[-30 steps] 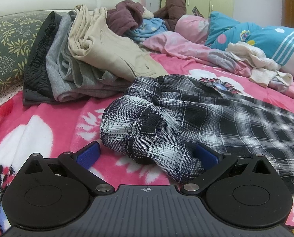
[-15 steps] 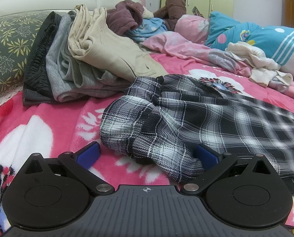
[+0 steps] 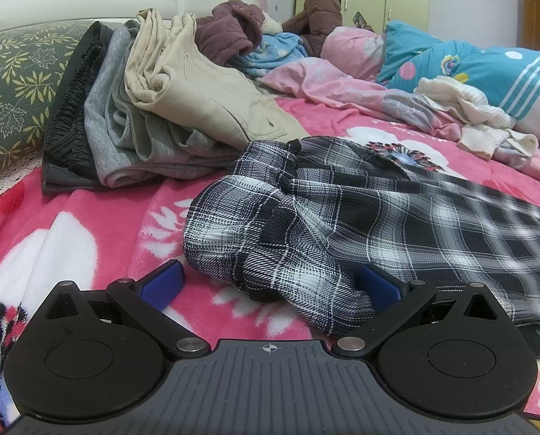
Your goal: Fold clothes
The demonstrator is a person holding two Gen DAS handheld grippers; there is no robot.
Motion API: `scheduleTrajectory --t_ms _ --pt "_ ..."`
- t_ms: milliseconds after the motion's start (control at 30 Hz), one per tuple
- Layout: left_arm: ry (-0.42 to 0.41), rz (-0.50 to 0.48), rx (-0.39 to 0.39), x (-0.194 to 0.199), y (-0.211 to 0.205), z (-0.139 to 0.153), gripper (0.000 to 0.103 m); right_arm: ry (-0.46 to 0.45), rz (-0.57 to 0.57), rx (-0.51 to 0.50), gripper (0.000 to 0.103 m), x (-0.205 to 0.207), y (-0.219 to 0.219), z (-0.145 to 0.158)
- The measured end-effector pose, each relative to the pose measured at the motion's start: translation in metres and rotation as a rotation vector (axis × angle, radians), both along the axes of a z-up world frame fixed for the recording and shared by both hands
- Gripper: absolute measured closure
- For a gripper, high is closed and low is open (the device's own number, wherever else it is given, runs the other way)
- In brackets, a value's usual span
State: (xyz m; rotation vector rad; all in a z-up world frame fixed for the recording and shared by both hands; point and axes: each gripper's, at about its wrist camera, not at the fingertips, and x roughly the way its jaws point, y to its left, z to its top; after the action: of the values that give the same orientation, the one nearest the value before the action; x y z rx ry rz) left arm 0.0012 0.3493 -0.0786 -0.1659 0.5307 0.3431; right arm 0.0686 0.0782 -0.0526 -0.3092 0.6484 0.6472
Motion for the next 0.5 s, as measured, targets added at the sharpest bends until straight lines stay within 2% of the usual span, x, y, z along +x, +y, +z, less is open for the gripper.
scheduleTrajectory --t_ms 500 --pt "0.0 -0.001 0.0 -0.0002 0.0007 -0.0003 0.0 0.031 -0.005 0.013 0.03 0.0038 -0.0019 -0.005"
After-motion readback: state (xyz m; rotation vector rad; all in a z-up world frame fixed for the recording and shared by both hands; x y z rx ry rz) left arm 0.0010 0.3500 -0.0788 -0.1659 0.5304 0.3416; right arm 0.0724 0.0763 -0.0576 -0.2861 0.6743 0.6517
